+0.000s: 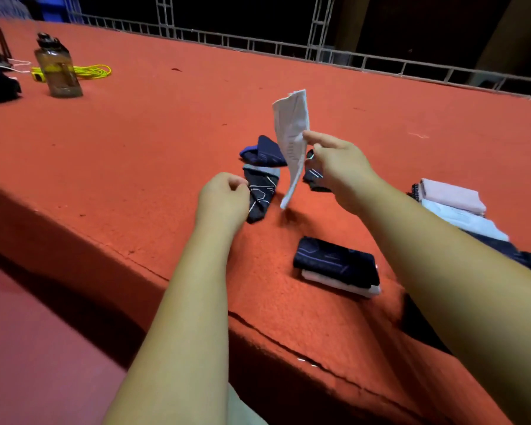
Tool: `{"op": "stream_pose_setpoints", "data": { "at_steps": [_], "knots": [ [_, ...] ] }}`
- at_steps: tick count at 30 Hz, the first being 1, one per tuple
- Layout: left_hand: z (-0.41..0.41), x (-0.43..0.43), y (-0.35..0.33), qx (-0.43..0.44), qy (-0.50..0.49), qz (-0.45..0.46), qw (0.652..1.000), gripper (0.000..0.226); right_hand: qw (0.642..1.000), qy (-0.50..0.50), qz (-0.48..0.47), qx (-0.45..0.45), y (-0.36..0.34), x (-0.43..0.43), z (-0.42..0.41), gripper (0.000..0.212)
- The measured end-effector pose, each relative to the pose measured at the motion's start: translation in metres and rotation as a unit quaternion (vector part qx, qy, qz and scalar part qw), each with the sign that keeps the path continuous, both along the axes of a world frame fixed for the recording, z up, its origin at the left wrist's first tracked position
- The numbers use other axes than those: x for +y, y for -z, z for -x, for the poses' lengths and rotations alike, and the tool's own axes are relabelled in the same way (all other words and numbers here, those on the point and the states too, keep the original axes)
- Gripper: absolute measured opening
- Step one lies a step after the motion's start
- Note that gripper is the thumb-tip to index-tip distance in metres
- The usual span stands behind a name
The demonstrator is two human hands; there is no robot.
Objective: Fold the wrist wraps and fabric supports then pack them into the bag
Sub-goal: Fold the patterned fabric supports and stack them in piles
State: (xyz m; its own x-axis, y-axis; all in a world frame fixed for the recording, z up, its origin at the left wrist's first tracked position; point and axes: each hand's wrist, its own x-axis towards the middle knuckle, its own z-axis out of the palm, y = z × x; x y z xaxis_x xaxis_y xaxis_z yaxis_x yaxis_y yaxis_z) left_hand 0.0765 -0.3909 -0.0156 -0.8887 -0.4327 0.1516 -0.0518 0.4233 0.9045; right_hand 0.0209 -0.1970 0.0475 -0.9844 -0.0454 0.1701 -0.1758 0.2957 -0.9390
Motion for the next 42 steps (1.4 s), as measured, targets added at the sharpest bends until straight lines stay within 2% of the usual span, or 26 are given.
{"op": "stream_pose_setpoints", "data": {
  "at_steps": [3,6,8,10,12,14,17,19,21,24,28,31,36,42],
  "knots": [
    [-0.002,0.017,-0.012,0.057,0.022,-0.062,0.996,0.014,0.994,-0.035,0.102,-0.025,-0.024,0.032,-0.031,0.044],
    [-0.006,0.047,-0.020,0.039,0.116,-0.142,0.982,0.016,0.988,-0.034,0.148,-0.029,-0.039,0.064,-0.063,0.035],
    [-0.015,0.075,-0.027,-0.002,0.199,-0.208,0.958,0.028,0.984,-0.023,0.178,-0.022,-0.048,0.084,-0.084,0.024],
    [-0.028,0.103,-0.036,-0.024,0.270,-0.270,0.924,0.037,0.977,-0.015,0.213,-0.021,-0.055,0.104,-0.108,0.024],
    [-0.041,0.127,-0.047,-0.028,0.314,-0.325,0.892,0.039,0.973,-0.002,0.230,-0.023,-0.059,0.124,-0.130,0.026],
    [-0.052,0.147,-0.057,-0.018,0.348,-0.361,0.865,0.033,0.976,0.025,0.217,-0.014,-0.056,0.147,-0.147,0.023],
    [-0.066,0.173,-0.069,-0.001,0.391,-0.335,0.857,0.025,0.982,0.113,0.148,0.022,-0.048,0.185,-0.169,0.013],
    [-0.076,0.192,-0.073,0.000,0.413,-0.306,0.858,0.025,0.977,0.151,0.148,0.025,-0.042,0.209,-0.185,0.022],
    [-0.088,0.211,-0.077,-0.002,0.424,-0.290,0.858,0.022,0.970,0.173,0.168,0.016,-0.036,0.226,-0.200,0.025],
    [-0.102,0.236,-0.080,0.013,0.433,-0.257,0.864,0.018,0.955,0.173,0.237,-0.048,-0.025,0.251,-0.219,0.031],
    [-0.113,0.262,-0.079,0.000,0.453,-0.241,0.859,0.018,0.936,0.103,0.313,-0.121,-0.016,0.277,-0.238,0.037],
    [-0.115,0.275,-0.075,-0.024,0.456,-0.211,0.864,0.017,0.949,0.105,0.281,-0.101,-0.004,0.295,-0.243,0.034],
    [-0.114,0.286,-0.066,-0.047,0.456,-0.185,0.869,0.018,0.964,0.114,0.232,-0.058,0.012,0.308,-0.243,0.009],
    [-0.107,0.290,-0.062,-0.053,0.446,-0.198,0.872,0.020,0.979,0.123,0.164,-0.011,0.022,0.317,-0.237,0.008]
  ]
}}
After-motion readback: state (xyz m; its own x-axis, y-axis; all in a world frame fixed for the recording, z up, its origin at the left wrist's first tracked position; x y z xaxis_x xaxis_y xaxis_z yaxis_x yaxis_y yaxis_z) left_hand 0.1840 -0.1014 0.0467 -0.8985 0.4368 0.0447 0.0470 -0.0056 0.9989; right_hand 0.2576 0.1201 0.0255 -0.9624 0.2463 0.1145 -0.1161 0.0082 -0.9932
